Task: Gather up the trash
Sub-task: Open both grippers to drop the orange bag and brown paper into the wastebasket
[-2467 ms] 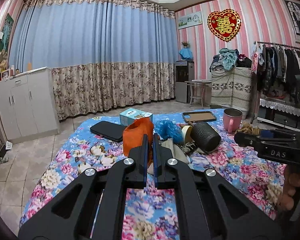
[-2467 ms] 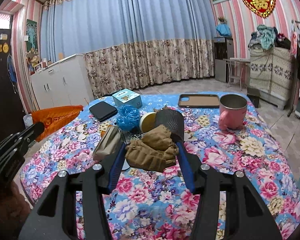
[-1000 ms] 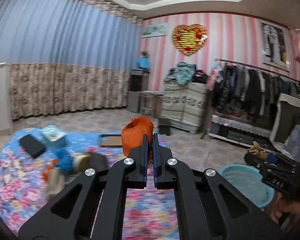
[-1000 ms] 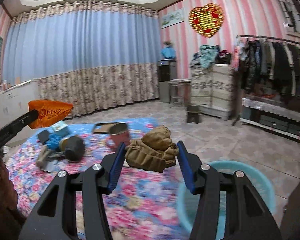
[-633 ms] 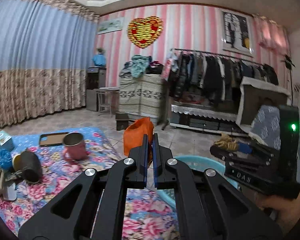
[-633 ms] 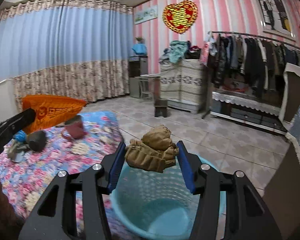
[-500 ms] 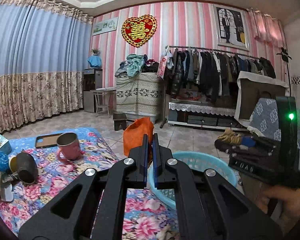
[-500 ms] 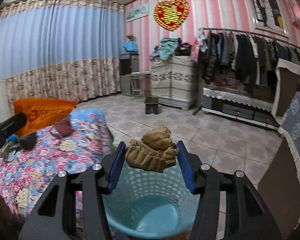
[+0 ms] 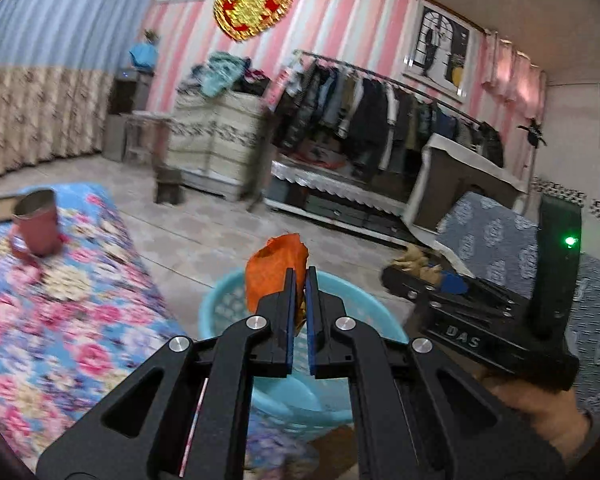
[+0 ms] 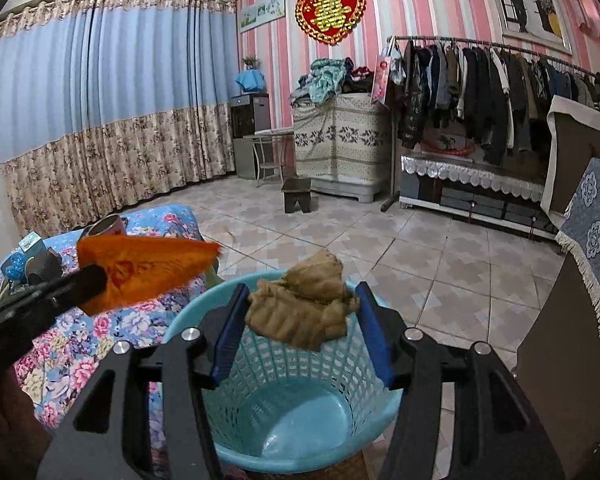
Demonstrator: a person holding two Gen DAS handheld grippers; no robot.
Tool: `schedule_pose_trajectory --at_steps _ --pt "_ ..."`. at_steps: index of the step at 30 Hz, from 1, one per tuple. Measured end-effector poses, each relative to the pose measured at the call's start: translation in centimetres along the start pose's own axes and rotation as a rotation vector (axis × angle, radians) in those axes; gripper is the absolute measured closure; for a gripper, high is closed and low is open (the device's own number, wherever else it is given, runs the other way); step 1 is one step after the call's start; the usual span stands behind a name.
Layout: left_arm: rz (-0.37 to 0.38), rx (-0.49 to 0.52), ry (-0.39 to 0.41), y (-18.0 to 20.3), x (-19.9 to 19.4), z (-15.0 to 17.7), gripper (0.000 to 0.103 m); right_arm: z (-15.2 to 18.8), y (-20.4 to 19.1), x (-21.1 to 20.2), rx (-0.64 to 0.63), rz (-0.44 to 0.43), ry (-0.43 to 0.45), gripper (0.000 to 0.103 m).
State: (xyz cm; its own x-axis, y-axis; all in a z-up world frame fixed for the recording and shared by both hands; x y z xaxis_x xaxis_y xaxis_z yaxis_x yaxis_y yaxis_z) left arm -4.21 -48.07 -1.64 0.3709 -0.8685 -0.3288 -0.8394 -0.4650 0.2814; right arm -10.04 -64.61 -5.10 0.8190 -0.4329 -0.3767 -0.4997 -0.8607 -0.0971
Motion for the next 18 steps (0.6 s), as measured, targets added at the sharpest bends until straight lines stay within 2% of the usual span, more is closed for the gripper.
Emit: schedule_pose_trajectory --at_steps 1,2,3,4,5,8,11,14,18 --pt "0.007 -0.003 -0.017 0.0 0.6 0.4 0.093 0.0 0.2 0.0 0.003 0.002 -0.001 0.041" --pt "0.002 -0.007 -0.031 -0.1 1.1 0.8 0.077 0.0 0.5 -0.1 0.006 0.006 -0.001 0.035" --pt "-0.008 -0.019 -0.038 -0.4 1.4 1.1 0.066 0.0 0.8 -0.1 0.009 0.01 -0.001 0.034" --pt "-0.02 -0.033 -0.033 -0.8 1.5 1.1 0.046 -0.1 1.0 -0.1 0.014 0.011 0.0 0.034" --pt "-0.028 -0.044 -0.022 -1.0 1.4 1.0 0.04 -0.1 1.2 -0.2 0.017 0.014 0.002 0.034" --pt "-0.031 -0.078 -0.006 -1.9 1.0 0.5 0.039 -0.1 1.6 -0.2 0.025 0.023 0.004 0.034" --pt "-0.065 -0.092 0.006 -2.8 0.4 0.2 0.038 -0.2 1.6 -0.3 0.032 0.026 0.005 0.034" --pt "-0.172 -0.092 0.048 -4.9 -1.6 -0.9 0.037 -0.5 1.3 -0.5 0.03 0.026 0.007 0.034" --pt "-0.267 -0.076 0.102 -8.5 -5.8 -3.0 0.03 -0.7 0.7 -0.5 0.072 -0.001 0.002 0.034"
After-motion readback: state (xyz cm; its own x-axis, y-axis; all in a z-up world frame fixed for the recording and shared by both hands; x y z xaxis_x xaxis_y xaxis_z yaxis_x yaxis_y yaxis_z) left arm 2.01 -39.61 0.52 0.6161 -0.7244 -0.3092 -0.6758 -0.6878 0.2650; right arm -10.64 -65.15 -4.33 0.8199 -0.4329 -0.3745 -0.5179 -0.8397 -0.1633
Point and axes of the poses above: each gripper's, at about its wrist camera, not at the fingertips, and x roughly the way its jaws point, y to its right, z to its underside, the point moved 7 cm from there along x, roughly the way its jaws point
